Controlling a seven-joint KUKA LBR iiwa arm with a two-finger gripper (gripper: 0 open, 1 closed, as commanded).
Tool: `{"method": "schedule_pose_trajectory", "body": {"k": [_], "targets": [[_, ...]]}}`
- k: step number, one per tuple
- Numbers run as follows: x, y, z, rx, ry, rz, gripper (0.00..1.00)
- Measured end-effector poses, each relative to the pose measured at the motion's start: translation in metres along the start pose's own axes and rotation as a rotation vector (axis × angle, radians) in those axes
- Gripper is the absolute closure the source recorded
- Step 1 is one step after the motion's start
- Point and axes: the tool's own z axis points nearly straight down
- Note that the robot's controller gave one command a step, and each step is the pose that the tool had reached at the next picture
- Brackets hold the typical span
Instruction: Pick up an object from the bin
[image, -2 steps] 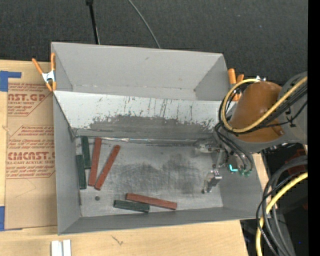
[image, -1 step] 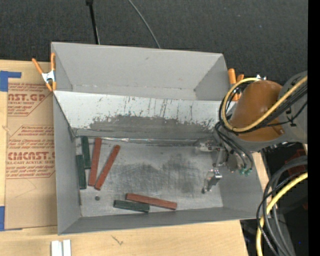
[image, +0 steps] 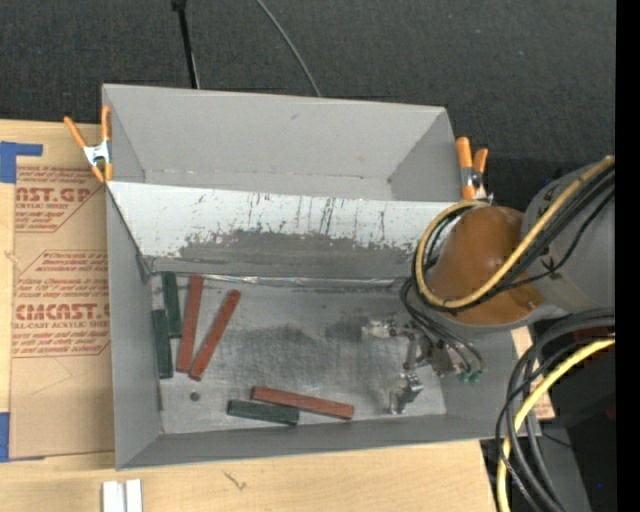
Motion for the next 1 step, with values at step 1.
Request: {"method": "schedule_pose_trajectory", "body": {"k": [1], "targets": [[-0.0164,0.0326,0.0175,-0.004,0.011,-0.009,0.0]]}}
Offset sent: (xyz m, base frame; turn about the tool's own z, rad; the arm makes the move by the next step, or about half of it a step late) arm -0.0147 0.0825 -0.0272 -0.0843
